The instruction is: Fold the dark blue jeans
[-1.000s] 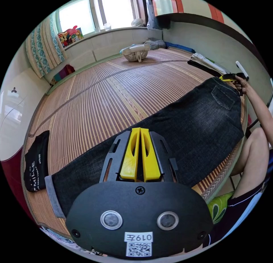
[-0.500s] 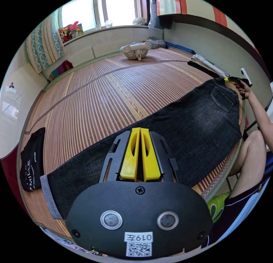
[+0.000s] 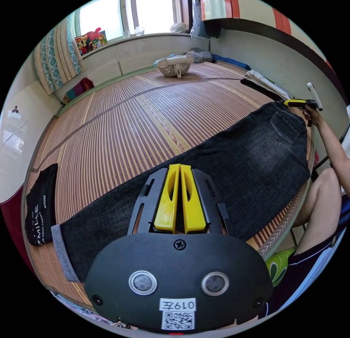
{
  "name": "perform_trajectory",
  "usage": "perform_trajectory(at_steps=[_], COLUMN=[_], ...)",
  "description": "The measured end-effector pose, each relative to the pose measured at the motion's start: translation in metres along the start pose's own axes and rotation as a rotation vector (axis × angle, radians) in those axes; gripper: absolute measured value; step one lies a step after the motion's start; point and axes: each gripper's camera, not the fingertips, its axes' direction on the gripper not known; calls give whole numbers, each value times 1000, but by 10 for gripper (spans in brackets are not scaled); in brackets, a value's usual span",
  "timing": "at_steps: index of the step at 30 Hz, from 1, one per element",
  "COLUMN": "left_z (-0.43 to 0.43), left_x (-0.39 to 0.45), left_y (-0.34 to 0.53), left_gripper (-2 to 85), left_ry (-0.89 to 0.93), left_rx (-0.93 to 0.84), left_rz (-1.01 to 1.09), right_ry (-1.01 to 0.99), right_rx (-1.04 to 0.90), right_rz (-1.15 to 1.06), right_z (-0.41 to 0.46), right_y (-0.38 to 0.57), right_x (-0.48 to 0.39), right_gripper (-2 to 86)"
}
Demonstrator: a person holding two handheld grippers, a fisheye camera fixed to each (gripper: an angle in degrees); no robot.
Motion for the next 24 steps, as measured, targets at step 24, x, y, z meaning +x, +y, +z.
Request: perform_trajectory(at_steps=[24], left_z=[2], left_x=[-8], left_y=[-1], left_gripper=[12], left_ry=[40], left_rx=[-2], left_rz=[-13], right_ry=[-639], right_rx=[-64], right_rz=[68], right_z=[37], right_y=[-57], right_x=[61], right_gripper=[49])
